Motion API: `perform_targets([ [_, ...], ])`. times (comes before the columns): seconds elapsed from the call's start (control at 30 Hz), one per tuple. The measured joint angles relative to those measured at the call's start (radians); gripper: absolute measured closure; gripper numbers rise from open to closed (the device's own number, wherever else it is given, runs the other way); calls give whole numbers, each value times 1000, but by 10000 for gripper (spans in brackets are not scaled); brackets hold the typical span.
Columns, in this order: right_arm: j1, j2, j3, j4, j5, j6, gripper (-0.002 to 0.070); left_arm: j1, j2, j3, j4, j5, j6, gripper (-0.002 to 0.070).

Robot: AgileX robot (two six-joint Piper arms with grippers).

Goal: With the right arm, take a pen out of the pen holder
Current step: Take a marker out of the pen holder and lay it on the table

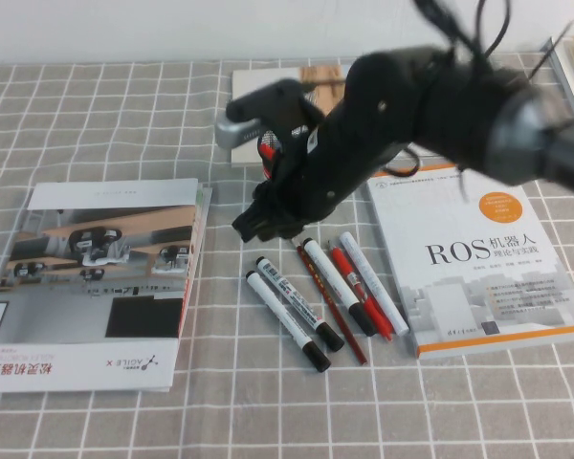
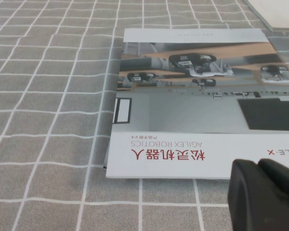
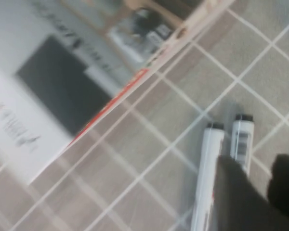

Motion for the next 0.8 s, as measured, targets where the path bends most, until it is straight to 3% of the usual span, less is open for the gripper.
perform_targets([
  [0.1, 27, -118, 59, -43, 20, 13, 636, 0, 0, 0, 0, 0, 0, 680],
  [0.2, 37, -265, 176, -51, 14, 17, 673, 0, 0, 0, 0, 0, 0, 680],
  [0.8, 37, -1096, 798, -175, 59, 114, 688, 0, 0, 0, 0, 0, 0, 680],
])
